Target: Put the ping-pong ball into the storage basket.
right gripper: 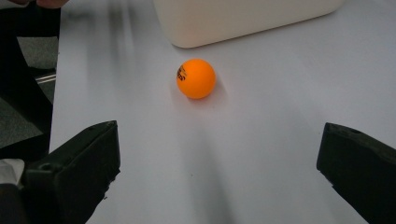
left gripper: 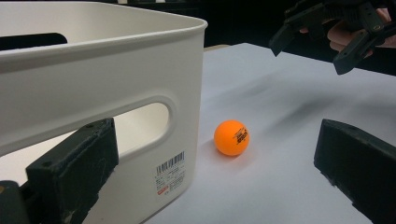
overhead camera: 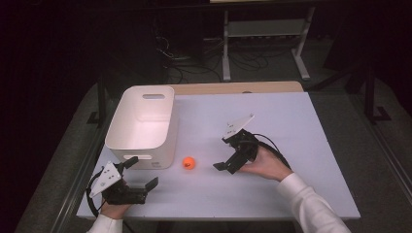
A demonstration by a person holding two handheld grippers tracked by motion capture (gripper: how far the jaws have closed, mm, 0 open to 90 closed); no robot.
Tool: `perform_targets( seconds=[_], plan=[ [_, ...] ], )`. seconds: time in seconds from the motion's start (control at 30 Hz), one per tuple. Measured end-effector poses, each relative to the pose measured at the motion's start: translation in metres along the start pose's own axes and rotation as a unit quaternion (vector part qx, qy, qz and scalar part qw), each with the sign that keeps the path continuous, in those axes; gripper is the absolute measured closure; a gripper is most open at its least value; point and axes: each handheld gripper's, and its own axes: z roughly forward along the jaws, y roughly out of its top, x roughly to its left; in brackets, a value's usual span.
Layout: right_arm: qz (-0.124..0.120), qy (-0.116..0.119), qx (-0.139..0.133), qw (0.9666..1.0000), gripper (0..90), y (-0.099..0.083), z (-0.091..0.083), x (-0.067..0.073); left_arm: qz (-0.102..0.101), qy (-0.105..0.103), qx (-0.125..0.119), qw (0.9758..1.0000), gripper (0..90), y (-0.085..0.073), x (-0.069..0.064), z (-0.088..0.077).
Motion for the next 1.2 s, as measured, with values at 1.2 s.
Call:
perform_targets(
  seconds=[1.2],
  plan=[
    [-0.039,0.039,0.031,0.998,0.0,0.023,0.037,0.006,0.0,-0.001,-0.001,1.0,0.0,0.0,0.0,0.0]
  ],
)
